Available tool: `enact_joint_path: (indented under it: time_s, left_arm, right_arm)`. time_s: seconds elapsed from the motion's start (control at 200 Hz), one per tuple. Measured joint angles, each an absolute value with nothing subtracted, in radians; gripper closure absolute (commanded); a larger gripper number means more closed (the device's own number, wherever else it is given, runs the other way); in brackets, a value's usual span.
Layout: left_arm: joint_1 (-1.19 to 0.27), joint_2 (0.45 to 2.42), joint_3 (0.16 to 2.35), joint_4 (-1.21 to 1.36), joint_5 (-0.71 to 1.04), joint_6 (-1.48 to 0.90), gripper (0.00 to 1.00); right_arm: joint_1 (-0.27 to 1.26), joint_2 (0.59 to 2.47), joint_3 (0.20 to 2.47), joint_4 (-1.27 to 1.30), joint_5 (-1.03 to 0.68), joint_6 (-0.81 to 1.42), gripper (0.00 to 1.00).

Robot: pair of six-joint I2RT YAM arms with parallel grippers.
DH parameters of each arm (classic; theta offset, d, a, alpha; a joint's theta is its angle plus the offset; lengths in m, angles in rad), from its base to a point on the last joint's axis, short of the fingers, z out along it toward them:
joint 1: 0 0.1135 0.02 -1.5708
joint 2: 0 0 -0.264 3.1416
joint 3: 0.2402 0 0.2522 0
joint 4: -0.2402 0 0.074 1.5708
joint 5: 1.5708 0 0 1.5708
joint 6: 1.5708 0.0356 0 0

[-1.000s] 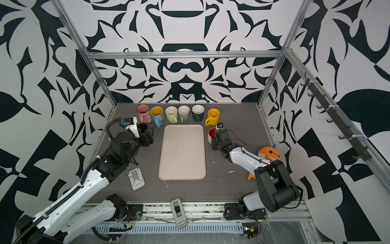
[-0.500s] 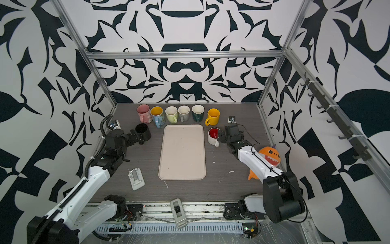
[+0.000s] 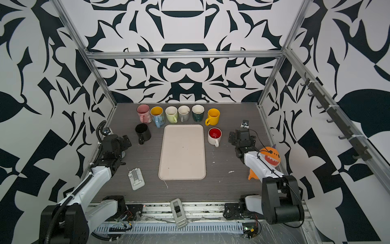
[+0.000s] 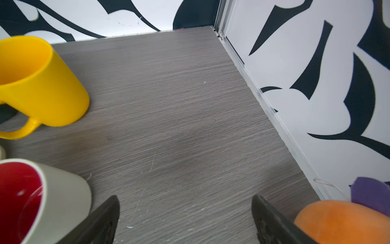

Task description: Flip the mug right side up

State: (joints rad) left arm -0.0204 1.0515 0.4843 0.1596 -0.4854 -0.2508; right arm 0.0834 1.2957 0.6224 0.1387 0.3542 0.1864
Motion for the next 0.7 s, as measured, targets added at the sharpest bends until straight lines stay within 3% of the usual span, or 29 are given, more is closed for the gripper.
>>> enact_joint_path:
  time_s: [0.41, 0.7]
  left_arm:
    - [-0.013, 1.183, 0.254, 0.579, -0.485, -0.169, 0.01]
    - [-0.013, 1.223, 0.231, 0.789, -0.453, -0.101, 0.00]
  right_arm:
    - [0.080, 1.449, 0.501, 0.427, 0.416, 0.138, 0.00]
    - [0.080, 1.464, 0.448, 0.580, 0.411, 0.109, 0.00]
